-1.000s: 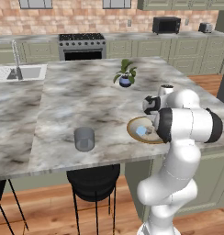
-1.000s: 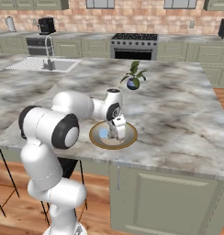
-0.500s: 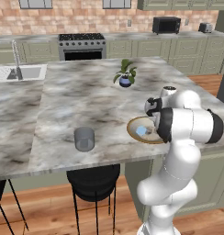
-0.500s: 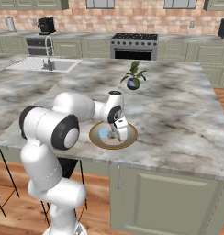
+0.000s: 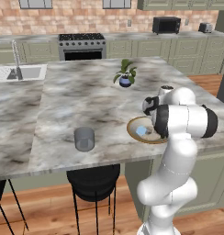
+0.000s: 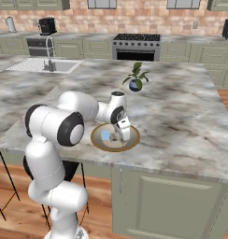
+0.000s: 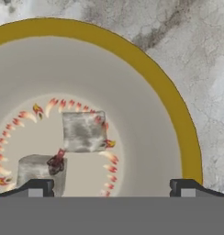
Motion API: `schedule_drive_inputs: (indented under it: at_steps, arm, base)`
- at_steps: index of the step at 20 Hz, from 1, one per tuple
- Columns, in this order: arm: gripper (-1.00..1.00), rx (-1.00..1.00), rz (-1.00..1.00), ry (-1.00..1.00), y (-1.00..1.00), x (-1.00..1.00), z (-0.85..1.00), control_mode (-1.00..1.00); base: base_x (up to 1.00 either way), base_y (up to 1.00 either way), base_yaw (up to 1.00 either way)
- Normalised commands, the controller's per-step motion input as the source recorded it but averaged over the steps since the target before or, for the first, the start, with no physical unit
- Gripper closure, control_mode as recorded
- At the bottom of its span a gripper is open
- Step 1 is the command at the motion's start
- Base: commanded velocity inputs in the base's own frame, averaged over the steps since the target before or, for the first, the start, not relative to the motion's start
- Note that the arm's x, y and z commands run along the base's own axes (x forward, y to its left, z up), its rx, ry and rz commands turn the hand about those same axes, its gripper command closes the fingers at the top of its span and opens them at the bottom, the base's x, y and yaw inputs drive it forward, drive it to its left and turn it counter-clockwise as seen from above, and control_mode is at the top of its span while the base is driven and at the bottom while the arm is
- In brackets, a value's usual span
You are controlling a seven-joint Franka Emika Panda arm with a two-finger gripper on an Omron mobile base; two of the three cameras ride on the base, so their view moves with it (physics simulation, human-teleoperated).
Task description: There are four ice cubes in the ice bowl. Place two ice cubes in each glass of water.
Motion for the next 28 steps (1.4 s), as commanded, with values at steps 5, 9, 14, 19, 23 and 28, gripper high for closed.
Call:
schedule_drive_inputs:
  at_steps: [5, 9, 14, 19, 23, 28]
  arm:
    - [-1.00, 0.00, 0.00, 0.00, 0.00, 0.12, -0.11, -1.00]
    - [-1.00, 0.00, 0.00, 0.00, 0.00, 0.00, -0.18, -1.00]
    - [-1.00, 0.00, 0.00, 0.00, 0.00, 0.00, -0.12, -1.00]
    - [-1.00, 0.00, 0.00, 0.00, -0.20, 0.07, -0.04, -1.00]
    - [-1.00, 0.00, 0.00, 0.00, -0.03, 0.02, -0.11, -1.00]
    - [-1.00, 0.00, 0.00, 0.00, 0.00, 0.06, -0.07, -1.00]
  base:
    - [0.00, 0.00, 0.00]
    - [0.00, 0.00, 0.00]
    - [0.00, 0.00, 0.00]
    - [0.00, 0.00, 0.00]
    - [0.00, 0.00, 0.00]
    - [0.00, 0.00, 0.00]
